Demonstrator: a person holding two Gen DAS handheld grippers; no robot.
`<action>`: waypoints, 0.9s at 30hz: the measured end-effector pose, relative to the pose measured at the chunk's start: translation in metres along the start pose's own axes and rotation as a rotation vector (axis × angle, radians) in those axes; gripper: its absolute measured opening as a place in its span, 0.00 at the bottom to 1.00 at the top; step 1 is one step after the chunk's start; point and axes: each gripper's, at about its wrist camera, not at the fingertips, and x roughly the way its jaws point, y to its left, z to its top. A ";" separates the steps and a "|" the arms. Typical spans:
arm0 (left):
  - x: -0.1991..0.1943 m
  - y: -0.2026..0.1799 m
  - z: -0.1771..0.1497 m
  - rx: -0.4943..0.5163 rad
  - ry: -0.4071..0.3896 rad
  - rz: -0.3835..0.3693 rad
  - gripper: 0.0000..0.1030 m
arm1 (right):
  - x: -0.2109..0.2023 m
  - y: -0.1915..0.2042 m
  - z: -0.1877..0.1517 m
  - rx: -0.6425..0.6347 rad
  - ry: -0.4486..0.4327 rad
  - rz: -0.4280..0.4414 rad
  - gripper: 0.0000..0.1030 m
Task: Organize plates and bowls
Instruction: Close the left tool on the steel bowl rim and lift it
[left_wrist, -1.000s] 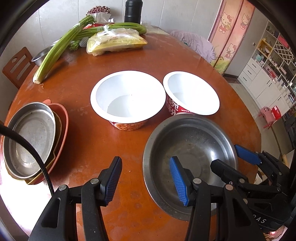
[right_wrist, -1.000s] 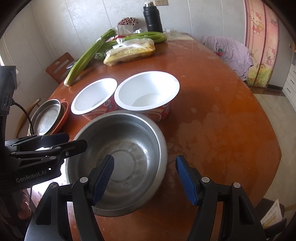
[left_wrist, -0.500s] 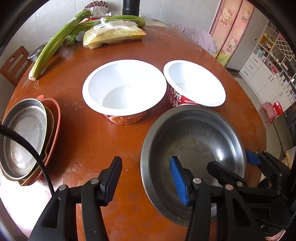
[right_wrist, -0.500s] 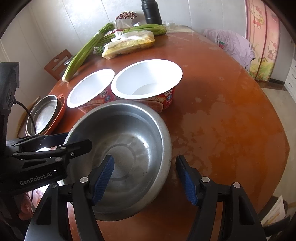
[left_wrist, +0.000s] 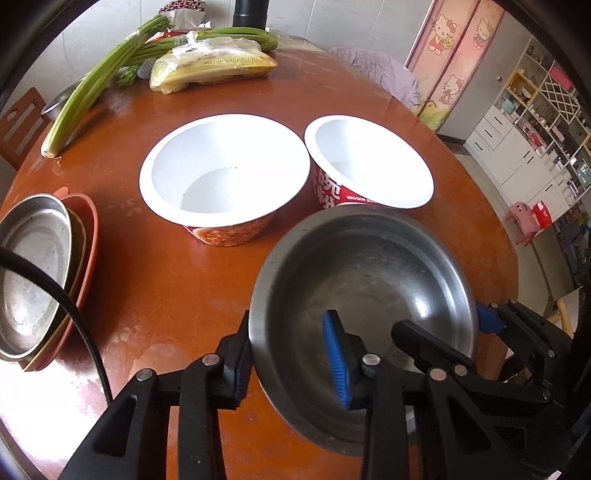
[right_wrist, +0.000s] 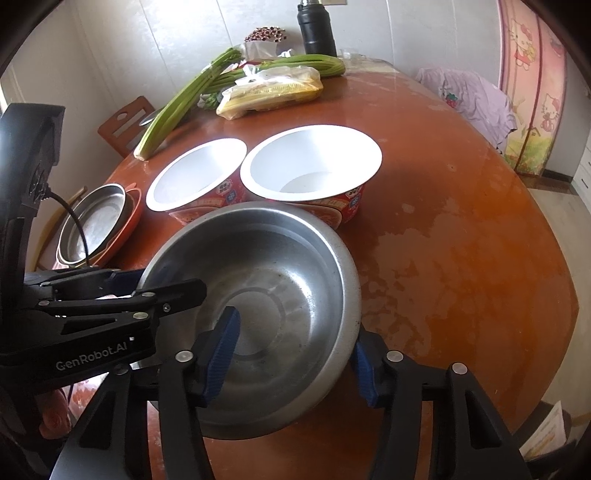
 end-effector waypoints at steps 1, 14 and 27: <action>0.000 -0.001 0.000 0.002 -0.001 0.004 0.34 | 0.000 0.000 0.000 -0.002 0.001 -0.004 0.56; -0.030 0.000 -0.006 0.005 -0.046 -0.003 0.34 | -0.022 0.014 0.001 -0.027 -0.036 0.001 0.56; -0.075 0.024 -0.022 -0.033 -0.134 0.019 0.35 | -0.048 0.052 0.003 -0.092 -0.091 0.022 0.56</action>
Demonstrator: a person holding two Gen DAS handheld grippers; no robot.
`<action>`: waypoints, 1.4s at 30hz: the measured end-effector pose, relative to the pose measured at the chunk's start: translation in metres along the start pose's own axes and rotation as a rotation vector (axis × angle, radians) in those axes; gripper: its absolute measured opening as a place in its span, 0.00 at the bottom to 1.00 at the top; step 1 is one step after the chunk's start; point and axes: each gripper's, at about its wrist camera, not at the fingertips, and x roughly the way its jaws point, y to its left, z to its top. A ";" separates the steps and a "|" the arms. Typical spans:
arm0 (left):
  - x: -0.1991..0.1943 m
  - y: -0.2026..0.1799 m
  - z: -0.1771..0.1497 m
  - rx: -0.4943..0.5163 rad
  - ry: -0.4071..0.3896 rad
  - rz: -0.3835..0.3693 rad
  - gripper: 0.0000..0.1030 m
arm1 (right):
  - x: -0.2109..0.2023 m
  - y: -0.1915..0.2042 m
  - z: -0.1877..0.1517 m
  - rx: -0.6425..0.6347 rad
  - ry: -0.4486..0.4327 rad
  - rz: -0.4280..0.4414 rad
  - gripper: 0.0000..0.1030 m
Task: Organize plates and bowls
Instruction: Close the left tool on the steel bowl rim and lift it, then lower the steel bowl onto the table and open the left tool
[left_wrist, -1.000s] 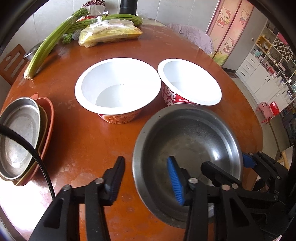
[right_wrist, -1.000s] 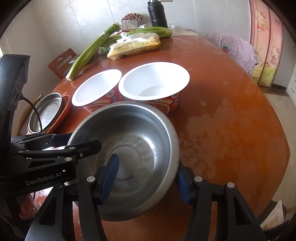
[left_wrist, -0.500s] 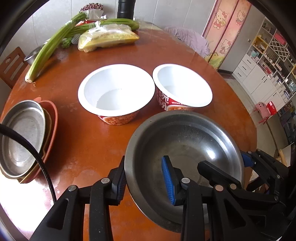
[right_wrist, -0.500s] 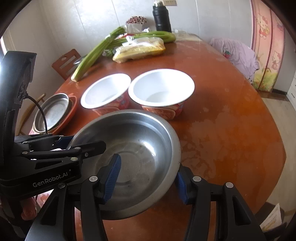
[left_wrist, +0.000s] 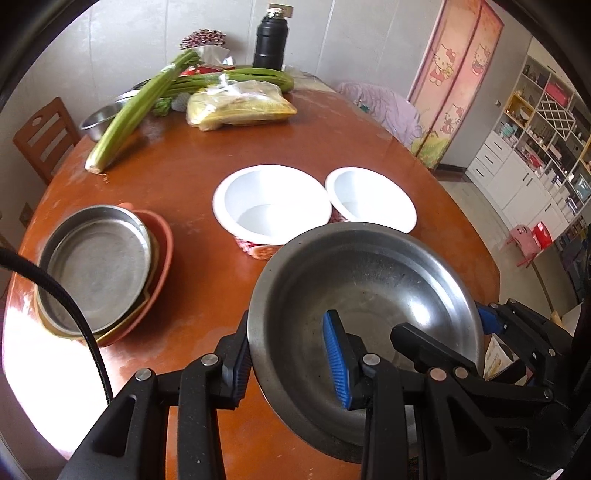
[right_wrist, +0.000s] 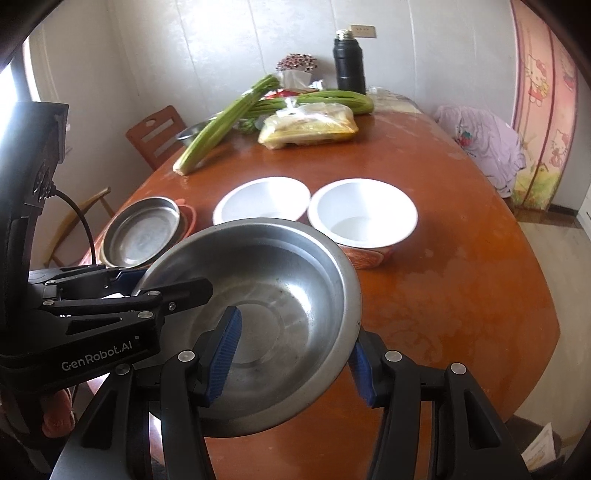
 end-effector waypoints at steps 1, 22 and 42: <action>-0.002 0.003 -0.002 -0.005 -0.002 0.002 0.35 | 0.000 0.004 0.000 -0.008 0.002 0.004 0.56; -0.001 0.039 -0.028 -0.046 0.033 -0.002 0.36 | 0.029 0.044 -0.009 -0.057 0.078 0.009 0.57; 0.029 0.039 -0.037 -0.048 0.110 -0.004 0.36 | 0.055 0.037 -0.021 -0.044 0.153 0.027 0.58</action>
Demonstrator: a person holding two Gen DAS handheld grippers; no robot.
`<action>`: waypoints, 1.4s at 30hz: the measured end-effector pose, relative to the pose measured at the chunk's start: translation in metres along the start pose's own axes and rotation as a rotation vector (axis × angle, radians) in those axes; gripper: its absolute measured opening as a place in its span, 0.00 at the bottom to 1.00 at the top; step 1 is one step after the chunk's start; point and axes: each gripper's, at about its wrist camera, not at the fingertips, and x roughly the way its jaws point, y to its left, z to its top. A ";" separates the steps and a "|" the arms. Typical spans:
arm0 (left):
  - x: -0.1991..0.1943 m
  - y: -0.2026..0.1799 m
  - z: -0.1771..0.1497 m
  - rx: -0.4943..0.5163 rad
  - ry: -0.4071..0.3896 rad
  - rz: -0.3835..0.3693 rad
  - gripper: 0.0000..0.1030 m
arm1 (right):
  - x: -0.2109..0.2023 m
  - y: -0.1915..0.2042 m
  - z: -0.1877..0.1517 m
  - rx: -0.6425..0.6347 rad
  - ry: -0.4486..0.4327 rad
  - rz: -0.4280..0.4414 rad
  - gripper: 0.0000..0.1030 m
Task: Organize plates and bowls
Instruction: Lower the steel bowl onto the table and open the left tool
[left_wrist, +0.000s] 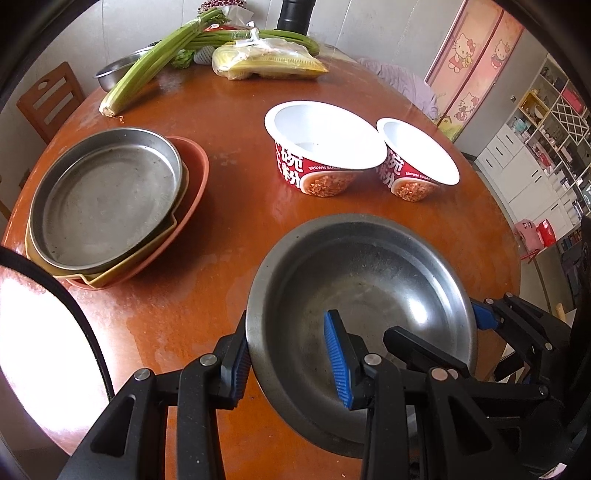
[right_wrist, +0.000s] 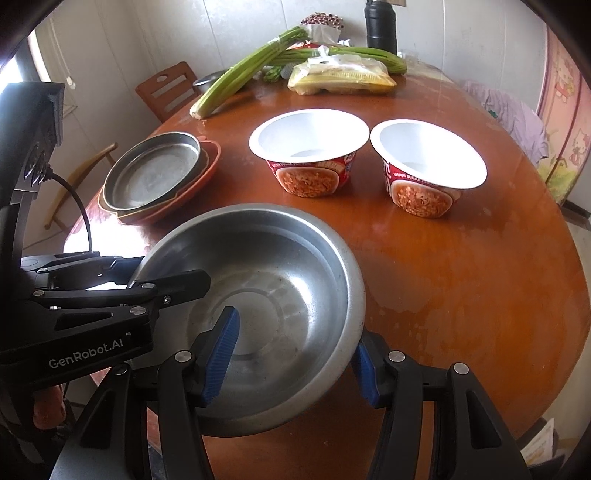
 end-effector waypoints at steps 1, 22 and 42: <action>0.001 0.000 0.000 0.000 0.001 0.000 0.36 | 0.001 0.000 0.000 0.000 0.001 0.000 0.58; 0.006 -0.003 -0.001 0.002 0.006 0.001 0.37 | 0.002 -0.003 -0.004 0.003 0.004 -0.001 0.58; -0.021 0.001 0.013 -0.004 -0.059 -0.005 0.39 | -0.015 -0.017 0.004 0.016 -0.037 -0.003 0.60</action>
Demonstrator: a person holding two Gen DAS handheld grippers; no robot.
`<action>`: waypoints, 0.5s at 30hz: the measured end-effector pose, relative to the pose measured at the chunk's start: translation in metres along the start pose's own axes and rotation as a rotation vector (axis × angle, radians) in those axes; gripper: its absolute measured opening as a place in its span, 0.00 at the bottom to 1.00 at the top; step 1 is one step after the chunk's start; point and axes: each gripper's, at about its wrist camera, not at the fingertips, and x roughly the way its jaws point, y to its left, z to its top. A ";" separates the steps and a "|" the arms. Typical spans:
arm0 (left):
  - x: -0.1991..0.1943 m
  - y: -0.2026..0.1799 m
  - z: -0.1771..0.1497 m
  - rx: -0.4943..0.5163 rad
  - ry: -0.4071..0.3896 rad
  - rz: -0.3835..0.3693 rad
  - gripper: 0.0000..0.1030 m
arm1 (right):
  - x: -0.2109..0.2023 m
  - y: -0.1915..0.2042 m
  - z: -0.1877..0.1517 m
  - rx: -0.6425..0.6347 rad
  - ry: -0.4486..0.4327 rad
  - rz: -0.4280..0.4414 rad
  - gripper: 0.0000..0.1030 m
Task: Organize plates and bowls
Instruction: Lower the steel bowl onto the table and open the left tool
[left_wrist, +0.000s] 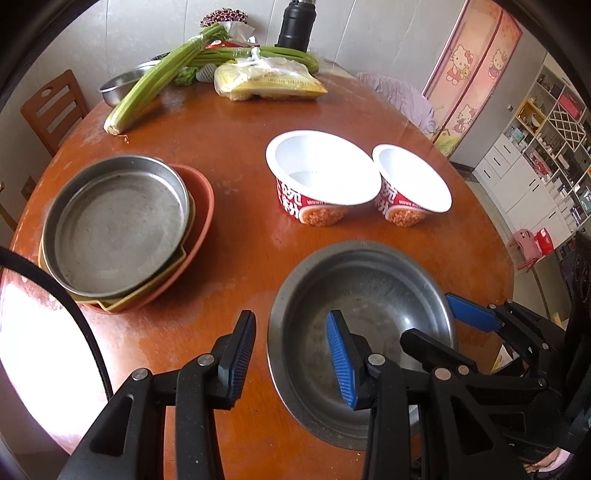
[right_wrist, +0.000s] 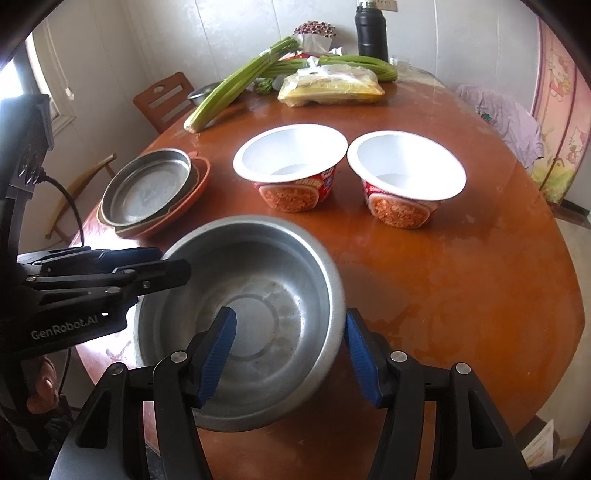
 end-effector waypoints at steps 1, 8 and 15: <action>-0.001 0.001 0.002 0.000 -0.003 0.002 0.39 | -0.002 -0.001 0.002 0.001 -0.006 0.002 0.60; -0.010 0.003 0.019 0.000 -0.029 0.005 0.40 | -0.010 -0.003 0.014 0.009 -0.030 0.013 0.61; -0.017 0.007 0.035 0.001 -0.054 0.003 0.40 | -0.014 -0.003 0.029 0.027 -0.046 0.022 0.62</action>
